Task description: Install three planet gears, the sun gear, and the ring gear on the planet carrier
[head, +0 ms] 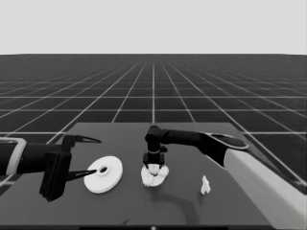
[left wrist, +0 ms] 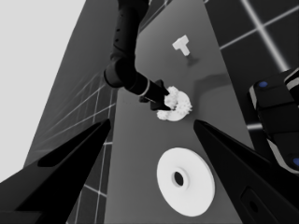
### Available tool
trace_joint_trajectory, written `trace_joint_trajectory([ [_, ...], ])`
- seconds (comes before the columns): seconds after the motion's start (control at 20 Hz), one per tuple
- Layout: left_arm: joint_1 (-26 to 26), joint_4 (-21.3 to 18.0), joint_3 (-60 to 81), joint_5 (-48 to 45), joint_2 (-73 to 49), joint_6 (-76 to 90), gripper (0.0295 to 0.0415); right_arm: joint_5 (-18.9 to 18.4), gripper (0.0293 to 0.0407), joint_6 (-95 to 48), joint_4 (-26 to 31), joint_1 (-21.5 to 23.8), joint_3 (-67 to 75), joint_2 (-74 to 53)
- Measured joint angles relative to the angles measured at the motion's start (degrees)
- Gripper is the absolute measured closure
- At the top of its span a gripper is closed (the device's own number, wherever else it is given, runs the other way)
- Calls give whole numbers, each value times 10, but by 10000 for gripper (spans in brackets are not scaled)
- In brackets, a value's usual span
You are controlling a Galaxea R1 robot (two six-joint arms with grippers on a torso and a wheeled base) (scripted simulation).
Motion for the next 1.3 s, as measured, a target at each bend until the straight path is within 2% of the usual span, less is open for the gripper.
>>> trace_joint_trajectory([
  [1.3, 0, 0, 0, 0, 0, 0, 326, 0, 390, 154, 0, -1, 0, 0],
])
